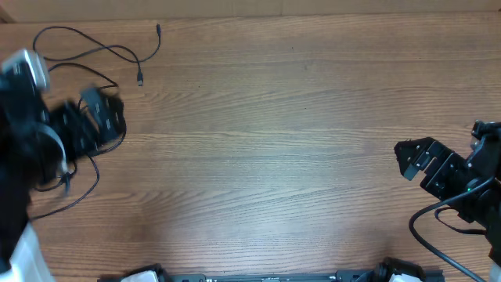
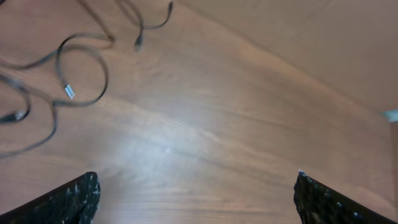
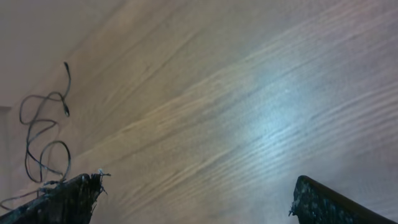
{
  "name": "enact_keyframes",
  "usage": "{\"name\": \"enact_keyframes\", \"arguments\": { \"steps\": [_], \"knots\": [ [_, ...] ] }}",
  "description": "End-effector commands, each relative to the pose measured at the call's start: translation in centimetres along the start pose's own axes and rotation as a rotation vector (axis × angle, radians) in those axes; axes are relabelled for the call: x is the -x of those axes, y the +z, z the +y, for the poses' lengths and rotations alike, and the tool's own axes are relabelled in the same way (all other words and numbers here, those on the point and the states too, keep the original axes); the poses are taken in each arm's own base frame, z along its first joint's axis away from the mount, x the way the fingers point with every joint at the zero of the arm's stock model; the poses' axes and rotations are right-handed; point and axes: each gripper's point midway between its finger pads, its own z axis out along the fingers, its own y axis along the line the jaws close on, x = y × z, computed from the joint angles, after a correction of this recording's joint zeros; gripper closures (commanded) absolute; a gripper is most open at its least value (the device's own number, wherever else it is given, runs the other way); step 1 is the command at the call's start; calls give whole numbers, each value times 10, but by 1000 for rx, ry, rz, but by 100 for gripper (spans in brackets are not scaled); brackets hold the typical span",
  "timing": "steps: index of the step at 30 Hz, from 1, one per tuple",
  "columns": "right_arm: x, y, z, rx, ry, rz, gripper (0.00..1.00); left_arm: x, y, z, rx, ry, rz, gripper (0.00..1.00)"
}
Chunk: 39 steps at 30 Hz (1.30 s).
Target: Untangle cables
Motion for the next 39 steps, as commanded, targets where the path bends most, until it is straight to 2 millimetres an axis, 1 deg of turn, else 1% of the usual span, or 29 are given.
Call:
{"name": "enact_keyframes", "arguments": {
  "steps": [1,2,3,7,10,12,18,39],
  "knots": [
    [-4,2,-3,-14,-13,18,0,-40,-13,18,53,34,-6,0],
    [-4,2,-3,-14,-17,18,0,-48,-13,20,52,35,-8,0],
    [-4,2,-3,-14,-43,18,0,-64,-13,25,49,36,-17,0],
    [-8,2,-5,-19,-70,37,0,-96,-7,37,46,39,-31,0],
    [-7,2,-4,-17,-72,31,0,-114,0,45,50,35,-18,0],
    [-5,2,-3,-15,-75,22,0,-121,4,49,55,30,-1,0],
    [-3,2,-3,-13,-77,16,0,-126,12,53,67,20,37,0],
    [-3,2,-3,-13,-77,17,0,-126,12,53,67,20,38,0]
  ]
}}
